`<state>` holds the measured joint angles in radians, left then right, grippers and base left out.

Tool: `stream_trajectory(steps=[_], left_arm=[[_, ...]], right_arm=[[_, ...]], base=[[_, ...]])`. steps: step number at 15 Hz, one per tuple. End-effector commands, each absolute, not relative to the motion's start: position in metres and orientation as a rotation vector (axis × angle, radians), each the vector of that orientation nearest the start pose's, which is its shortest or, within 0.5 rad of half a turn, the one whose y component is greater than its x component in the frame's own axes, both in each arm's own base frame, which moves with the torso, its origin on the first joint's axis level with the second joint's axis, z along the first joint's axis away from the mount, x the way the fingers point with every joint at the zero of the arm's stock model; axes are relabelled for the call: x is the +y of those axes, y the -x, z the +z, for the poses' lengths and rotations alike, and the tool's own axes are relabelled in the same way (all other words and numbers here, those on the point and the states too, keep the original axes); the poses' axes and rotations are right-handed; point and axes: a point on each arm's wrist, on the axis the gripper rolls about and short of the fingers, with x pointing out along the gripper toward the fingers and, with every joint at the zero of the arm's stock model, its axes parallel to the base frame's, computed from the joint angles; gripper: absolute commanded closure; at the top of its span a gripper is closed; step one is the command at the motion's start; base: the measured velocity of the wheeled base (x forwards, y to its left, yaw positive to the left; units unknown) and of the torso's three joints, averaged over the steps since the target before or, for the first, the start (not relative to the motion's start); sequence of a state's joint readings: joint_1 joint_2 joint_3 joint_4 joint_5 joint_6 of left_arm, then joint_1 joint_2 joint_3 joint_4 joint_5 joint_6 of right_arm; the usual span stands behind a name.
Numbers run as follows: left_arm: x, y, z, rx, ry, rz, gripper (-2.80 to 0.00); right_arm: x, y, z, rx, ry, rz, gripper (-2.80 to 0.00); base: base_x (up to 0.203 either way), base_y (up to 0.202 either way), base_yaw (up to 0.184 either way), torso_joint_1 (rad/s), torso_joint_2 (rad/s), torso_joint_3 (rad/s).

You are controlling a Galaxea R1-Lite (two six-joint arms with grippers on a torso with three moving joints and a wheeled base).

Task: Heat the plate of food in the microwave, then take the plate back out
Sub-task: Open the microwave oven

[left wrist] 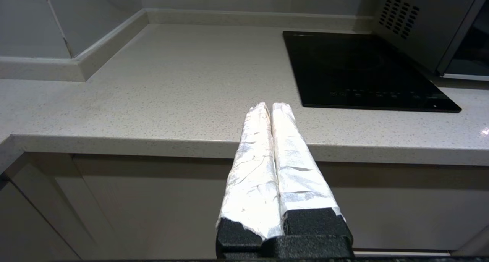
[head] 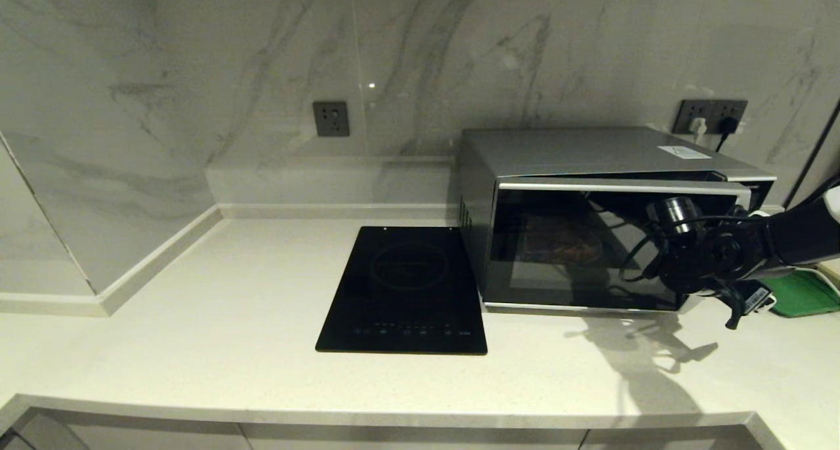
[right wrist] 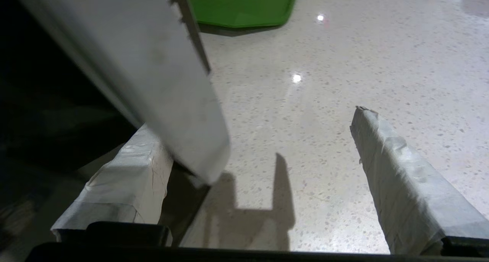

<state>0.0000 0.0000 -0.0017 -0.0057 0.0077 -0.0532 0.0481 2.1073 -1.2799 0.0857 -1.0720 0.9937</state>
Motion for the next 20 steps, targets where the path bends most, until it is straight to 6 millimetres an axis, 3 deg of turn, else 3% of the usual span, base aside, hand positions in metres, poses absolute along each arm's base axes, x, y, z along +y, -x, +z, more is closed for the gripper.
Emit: stream_trajectory(steps=[1,4,7,8,11,13,16,20], left_arm=[[0.0,0.023,0.077,-0.008,0.054,0.007,0.0],[0.0,0.023,0.077,-0.008,0.054,0.007,0.0],[0.0,0.023,0.077,-0.008,0.054,0.007,0.0],[0.0,0.023,0.077,-0.008,0.054,0.007,0.0],[0.0,0.023,0.077,-0.008,0.054,0.007,0.0],[0.0,0.023,0.077,-0.008,0.054,0.009,0.0],[0.0,0.023,0.077,-0.008,0.054,0.007,0.0],[0.0,0.023,0.077,-0.008,0.054,0.008,0.0]], right_arm=[[0.016,-0.378,0.107,0.3,-0.354,-1.153,-2.8],[0.04,-0.368,0.1,0.473,-0.339,-1.035,-2.8],[0.045,-0.346,0.136,0.54,-0.431,-0.908,-2.8],[0.045,-0.337,0.154,0.534,-0.453,-0.87,0.0],[0.04,-0.305,0.201,0.496,-0.493,-0.755,0.0],[0.035,-0.286,0.222,0.562,-0.576,-0.568,0.0],[-0.004,-0.26,0.249,0.718,-0.721,-0.284,0.0],[-0.028,-0.228,0.271,0.835,-0.526,0.01,0.0]], base=[[0.0,0.0,0.0,0.0,0.0,0.0],[0.0,0.0,0.0,0.0,0.0,0.0],[0.0,0.0,0.0,0.0,0.0,0.0],[0.0,0.0,0.0,0.0,0.0,0.0],[0.0,0.0,0.0,0.0,0.0,0.0],[0.0,0.0,0.0,0.0,0.0,0.0],[0.0,0.0,0.0,0.0,0.0,0.0],[0.0,0.0,0.0,0.0,0.0,0.0]])
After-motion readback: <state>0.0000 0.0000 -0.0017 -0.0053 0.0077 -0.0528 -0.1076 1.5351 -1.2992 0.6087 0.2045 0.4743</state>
